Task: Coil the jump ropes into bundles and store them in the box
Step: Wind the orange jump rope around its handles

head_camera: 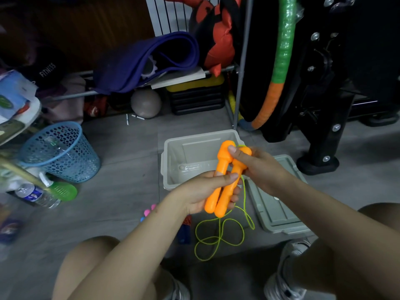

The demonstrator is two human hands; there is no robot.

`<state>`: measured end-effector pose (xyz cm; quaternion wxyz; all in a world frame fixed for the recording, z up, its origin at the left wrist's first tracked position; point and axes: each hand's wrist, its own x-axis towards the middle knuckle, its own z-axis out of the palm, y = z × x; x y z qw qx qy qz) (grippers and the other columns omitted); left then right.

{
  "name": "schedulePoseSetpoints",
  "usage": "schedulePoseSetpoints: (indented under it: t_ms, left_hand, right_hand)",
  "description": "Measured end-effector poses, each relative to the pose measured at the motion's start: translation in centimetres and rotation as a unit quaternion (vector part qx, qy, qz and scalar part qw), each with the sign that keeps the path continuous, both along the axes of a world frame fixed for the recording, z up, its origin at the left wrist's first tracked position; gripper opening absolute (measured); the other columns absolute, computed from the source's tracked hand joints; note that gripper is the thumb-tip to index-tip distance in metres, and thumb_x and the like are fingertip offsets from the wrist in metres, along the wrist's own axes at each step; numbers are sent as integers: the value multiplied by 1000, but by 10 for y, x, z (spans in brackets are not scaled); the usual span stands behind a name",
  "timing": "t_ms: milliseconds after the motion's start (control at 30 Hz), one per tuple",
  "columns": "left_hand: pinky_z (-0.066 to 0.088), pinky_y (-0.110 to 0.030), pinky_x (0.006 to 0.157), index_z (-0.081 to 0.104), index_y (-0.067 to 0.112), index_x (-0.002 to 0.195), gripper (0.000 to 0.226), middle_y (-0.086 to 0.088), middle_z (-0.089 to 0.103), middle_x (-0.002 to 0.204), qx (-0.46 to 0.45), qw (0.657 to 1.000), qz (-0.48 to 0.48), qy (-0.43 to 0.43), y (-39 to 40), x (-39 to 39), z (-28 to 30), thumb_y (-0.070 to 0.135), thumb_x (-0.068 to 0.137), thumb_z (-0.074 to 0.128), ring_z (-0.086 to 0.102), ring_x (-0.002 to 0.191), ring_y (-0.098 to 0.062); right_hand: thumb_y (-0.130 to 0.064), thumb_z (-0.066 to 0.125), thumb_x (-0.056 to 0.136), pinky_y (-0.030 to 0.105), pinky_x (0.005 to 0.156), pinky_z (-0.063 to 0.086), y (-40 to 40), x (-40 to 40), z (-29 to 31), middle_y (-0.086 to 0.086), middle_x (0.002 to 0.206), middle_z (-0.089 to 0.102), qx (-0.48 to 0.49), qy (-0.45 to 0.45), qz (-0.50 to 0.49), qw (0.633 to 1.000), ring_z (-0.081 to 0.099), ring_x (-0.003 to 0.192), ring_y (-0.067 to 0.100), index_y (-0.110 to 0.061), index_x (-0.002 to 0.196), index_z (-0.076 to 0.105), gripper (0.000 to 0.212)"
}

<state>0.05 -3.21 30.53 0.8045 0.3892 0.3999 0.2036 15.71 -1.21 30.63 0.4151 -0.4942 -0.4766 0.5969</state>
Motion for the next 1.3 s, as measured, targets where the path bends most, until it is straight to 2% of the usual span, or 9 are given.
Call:
schedulePoseSetpoints:
  t_ms: [100, 200, 300, 433, 533, 633, 767, 1033, 1300]
  left_hand:
    - [48, -22, 50, 56, 5, 96, 18, -2, 59, 68, 0, 1000, -7, -27, 3, -7, 3, 23, 92, 56, 57, 57, -11]
    - [47, -21, 49, 60, 7, 92, 28, -2, 59, 70, -1, 997, -46, -70, 7, -17, 6, 27, 79, 74, 56, 58, -11]
    - [47, -21, 49, 67, 10, 88, 38, -2, 59, 71, -5, 991, -77, -107, 8, -20, 8, 36, 65, 83, 57, 59, -12]
    - [52, -25, 49, 70, 10, 84, 42, -5, 64, 72, 7, 993, -58, -106, 7, -21, 12, 37, 57, 87, 65, 62, -16]
    - [50, -23, 47, 62, 4, 91, 44, -6, 64, 72, -9, 992, -21, -123, 8, -21, 11, 29, 62, 83, 61, 55, -12]
    - [42, -17, 44, 54, 5, 94, 22, -2, 56, 69, -36, 989, 5, -144, 9, -18, 13, 20, 81, 64, 49, 49, -6]
    - [40, -19, 43, 53, 4, 92, 14, -3, 56, 67, 14, 995, 65, -77, 7, -10, 12, 17, 90, 50, 48, 49, -8]
    - [53, -25, 51, 61, 7, 98, 18, -3, 64, 79, 117, 970, 194, 83, 8, 5, 1, 22, 97, 50, 65, 66, -8]
    - [59, -44, 73, 61, 0, 100, 25, -12, 69, 79, 88, 959, 266, 34, 12, 12, -4, 22, 98, 50, 70, 71, -22]
  right_hand:
    - [-67, 58, 76, 31, 70, 42, 3, 2, -4, 7, 74, 45, 54, -157, -69, 984, 49, 69, 15, -10, 78, 48, 57]
    - [-67, 57, 73, 31, 92, 42, 3, 2, -10, 0, 102, 48, 83, -143, -197, 966, 51, 100, 16, -23, 89, 45, 48]
    - [-64, 36, 86, 30, 105, 32, 1, 0, -4, -4, 119, 55, 61, -37, -41, 997, 46, 120, 13, -26, 113, 55, 50]
    - [-51, 21, 97, 32, 96, 39, -1, -3, 2, 1, 95, 65, -7, 96, 31, 995, 58, 100, 19, -19, 100, 61, 51]
    - [-39, 20, 102, 29, 57, 43, -2, -7, -1, 12, 76, 50, 14, 91, -20, 996, 47, 59, 21, -17, 104, 51, 38]
    - [-21, 34, 102, 21, 40, 32, -5, -8, -2, 6, 71, 49, -25, 84, -65, 994, 39, 44, 10, -16, 100, 44, 11]
    - [-11, 49, 96, 18, 37, 32, -4, -5, 2, 4, 77, 59, -50, 73, -97, 991, 48, 44, 8, -15, 90, 59, 12]
    - [-8, 48, 97, 20, 41, 44, -13, -14, 0, 6, 77, 59, 14, -81, -83, 993, 53, 54, 10, -11, 121, 60, 28]
    - [-3, 58, 91, 40, 56, 59, -19, -24, 2, 14, 77, 68, 43, -65, -112, 991, 70, 64, 20, -5, 103, 61, 13]
